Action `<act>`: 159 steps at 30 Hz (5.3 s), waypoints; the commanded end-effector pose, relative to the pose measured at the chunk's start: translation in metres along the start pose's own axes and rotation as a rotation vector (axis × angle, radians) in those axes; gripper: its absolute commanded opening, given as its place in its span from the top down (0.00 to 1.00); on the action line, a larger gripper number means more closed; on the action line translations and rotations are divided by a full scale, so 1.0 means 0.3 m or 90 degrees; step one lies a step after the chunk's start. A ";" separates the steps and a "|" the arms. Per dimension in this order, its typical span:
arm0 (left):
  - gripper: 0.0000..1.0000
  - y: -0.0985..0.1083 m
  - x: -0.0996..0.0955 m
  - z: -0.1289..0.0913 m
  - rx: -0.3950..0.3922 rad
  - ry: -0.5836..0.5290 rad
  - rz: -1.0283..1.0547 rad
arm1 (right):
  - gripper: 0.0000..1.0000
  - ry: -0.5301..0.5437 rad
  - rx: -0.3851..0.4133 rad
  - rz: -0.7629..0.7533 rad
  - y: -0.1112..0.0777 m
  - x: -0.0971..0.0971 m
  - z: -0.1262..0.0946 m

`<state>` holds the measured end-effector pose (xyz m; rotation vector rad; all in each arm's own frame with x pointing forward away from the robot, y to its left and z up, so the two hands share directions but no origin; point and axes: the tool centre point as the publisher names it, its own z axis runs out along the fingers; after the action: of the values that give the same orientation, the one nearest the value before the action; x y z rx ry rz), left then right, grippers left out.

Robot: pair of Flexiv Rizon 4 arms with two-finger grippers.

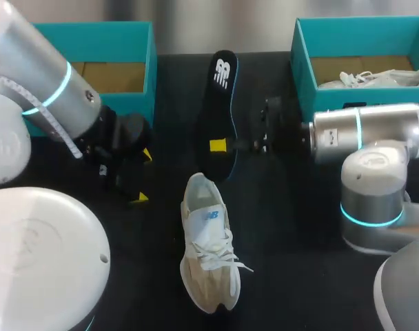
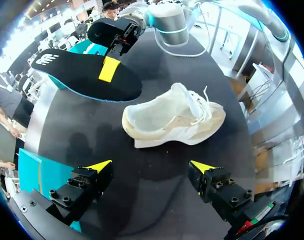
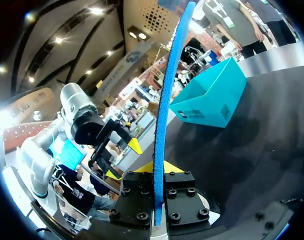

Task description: Take the shoe out of the shoebox, open the shoe tongue, remove and reinsert the insole, then place the shoe into the shoebox

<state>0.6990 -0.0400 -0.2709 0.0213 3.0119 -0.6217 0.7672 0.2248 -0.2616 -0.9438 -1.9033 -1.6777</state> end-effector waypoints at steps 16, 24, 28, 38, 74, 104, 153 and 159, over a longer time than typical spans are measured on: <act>0.00 0.015 0.032 0.189 -0.012 0.007 -0.028 | 1.00 -0.005 -0.069 -0.044 -0.090 0.019 0.028; 0.00 0.015 0.032 0.189 -0.012 0.007 -0.028 | 1.00 -0.005 -0.069 -0.044 -0.090 0.019 0.028; 0.00 0.014 0.033 0.224 -0.013 0.007 -0.016 | 1.00 -0.005 -0.074 -0.062 -0.098 0.020 0.029; 0.00 0.019 0.042 0.281 -0.009 -0.002 -0.005 | 1.00 0.008 -0.067 -0.098 -0.109 0.030 0.035; 0.00 0.005 0.042 0.350 -0.012 -0.017 0.009 | 1.00 0.075 -0.005 -0.190 -0.135 0.029 0.104; 0.00 -0.012 0.040 0.336 0.002 -0.015 -0.003 | 1.00 0.116 -0.008 -0.212 -0.165 -0.012 0.109; 0.00 -0.012 0.040 0.336 0.002 -0.015 -0.003 | 1.00 0.172 0.056 -0.172 -0.375 -0.039 0.133; 0.00 -0.012 0.040 0.336 0.002 -0.015 -0.003 | 1.00 0.158 0.061 -0.145 -0.418 -0.042 0.139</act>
<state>0.6938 -0.0845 -0.3629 0.0066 2.9895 -0.6205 0.6992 0.2534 -0.3500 -0.4528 -1.9566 -1.7216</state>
